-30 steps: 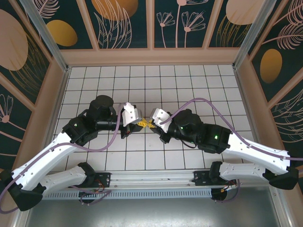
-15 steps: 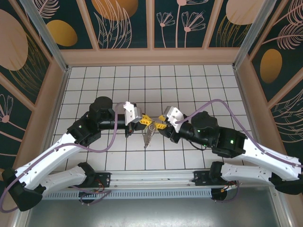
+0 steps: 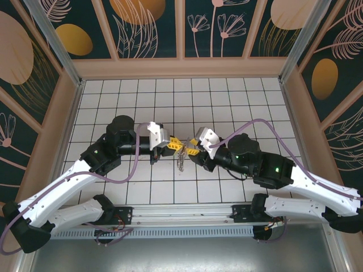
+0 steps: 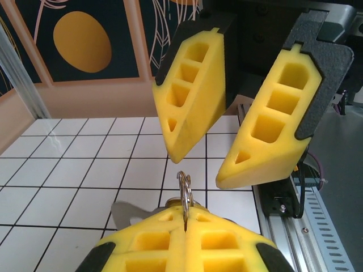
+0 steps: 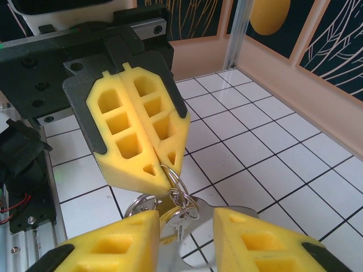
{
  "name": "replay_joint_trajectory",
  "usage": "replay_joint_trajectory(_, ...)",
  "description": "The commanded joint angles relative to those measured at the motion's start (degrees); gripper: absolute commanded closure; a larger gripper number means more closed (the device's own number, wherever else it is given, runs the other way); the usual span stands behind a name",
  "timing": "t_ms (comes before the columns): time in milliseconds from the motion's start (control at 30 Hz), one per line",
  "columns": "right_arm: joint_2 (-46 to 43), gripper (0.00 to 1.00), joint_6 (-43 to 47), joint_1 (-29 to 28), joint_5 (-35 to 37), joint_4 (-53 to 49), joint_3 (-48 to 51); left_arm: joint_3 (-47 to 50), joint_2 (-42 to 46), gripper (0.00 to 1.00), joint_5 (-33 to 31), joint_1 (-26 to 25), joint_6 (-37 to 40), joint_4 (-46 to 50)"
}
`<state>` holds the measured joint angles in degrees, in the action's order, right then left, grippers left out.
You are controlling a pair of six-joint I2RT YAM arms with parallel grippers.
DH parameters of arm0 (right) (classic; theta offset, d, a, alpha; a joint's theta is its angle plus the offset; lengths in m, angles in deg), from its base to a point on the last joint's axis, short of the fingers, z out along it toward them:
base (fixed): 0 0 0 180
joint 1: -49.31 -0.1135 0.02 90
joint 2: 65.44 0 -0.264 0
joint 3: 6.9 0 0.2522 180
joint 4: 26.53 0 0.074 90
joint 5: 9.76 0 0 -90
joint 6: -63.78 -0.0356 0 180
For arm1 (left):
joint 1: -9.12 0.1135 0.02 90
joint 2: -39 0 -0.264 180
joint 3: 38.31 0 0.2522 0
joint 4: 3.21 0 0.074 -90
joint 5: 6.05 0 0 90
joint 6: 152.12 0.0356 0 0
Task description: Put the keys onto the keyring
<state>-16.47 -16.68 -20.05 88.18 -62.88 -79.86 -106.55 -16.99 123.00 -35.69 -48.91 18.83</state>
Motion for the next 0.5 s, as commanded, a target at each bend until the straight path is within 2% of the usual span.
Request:
replay_joint_trajectory(0, 0.43, 0.68, -0.24, -0.24, 1.04, 0.88, 0.31, -0.19, 0.53, 1.00, 2.19, -0.43, 0.12, -2.24)
replay_joint_trajectory(267, 0.17, 0.60, 0.36, -0.31, 2.52, 1.06, 0.53, -0.75, 0.35, 1.00, 3.15, -0.38, 0.90, -0.83)
replay_joint_trajectory(467, 0.93, 0.60, 2.22, -0.20, 0.30, -0.62, 0.60, -0.93, 0.75, 1.00, 3.84, -0.39, 2.20, 1.92)
